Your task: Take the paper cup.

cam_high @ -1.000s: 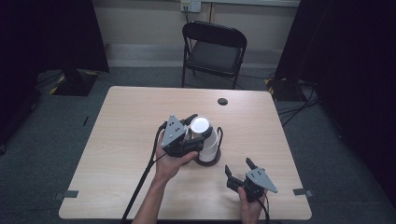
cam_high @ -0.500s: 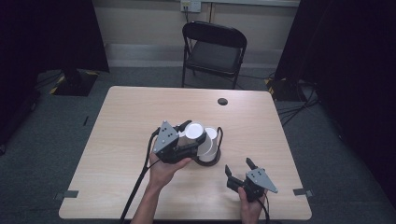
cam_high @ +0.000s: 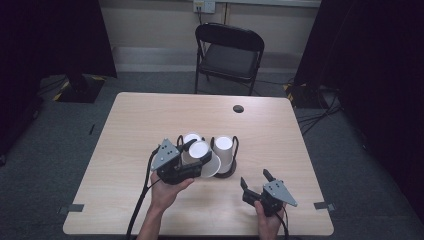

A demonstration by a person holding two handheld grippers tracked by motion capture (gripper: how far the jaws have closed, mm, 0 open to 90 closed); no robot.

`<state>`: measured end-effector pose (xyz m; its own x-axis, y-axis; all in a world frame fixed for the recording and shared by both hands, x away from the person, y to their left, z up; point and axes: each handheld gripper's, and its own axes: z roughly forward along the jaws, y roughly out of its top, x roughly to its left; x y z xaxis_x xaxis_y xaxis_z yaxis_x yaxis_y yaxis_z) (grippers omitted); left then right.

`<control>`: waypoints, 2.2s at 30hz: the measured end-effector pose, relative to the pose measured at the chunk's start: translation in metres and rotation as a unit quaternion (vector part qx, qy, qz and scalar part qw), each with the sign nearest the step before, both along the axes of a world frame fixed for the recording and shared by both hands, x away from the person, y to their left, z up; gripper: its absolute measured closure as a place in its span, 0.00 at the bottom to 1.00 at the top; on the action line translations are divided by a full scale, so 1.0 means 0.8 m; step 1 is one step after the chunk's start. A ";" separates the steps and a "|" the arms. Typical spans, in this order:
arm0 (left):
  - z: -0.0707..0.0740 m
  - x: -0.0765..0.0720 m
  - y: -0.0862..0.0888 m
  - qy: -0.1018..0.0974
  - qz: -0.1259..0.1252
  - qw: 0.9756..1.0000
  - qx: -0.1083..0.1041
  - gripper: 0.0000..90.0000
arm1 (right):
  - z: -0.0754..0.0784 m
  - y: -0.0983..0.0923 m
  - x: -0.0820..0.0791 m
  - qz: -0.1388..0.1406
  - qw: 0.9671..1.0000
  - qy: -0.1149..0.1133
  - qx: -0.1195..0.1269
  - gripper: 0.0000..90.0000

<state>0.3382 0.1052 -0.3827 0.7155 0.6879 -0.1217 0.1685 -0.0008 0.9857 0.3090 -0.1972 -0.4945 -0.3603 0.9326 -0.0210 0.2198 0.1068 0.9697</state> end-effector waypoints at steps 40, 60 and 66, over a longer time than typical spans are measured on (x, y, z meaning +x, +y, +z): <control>-0.054 -0.024 0.033 0.111 0.009 0.990 -0.082 0.39 | -0.003 0.083 -0.025 0.213 0.973 -0.078 -0.040 0.54; -0.057 -0.022 0.028 0.159 -0.022 0.979 -0.127 0.38 | 0.000 0.091 -0.023 0.215 0.965 -0.145 -0.034 0.68; -0.056 -0.022 0.026 0.167 -0.033 0.975 -0.141 0.38 | 0.001 0.092 -0.022 0.216 0.964 -0.152 -0.033 0.71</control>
<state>0.3206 0.1257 -0.4275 0.6455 0.5467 -0.5333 0.4885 0.2413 0.8386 0.2915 -0.1237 -0.4939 -0.6827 0.6898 -0.2411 -0.1520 0.1886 0.9702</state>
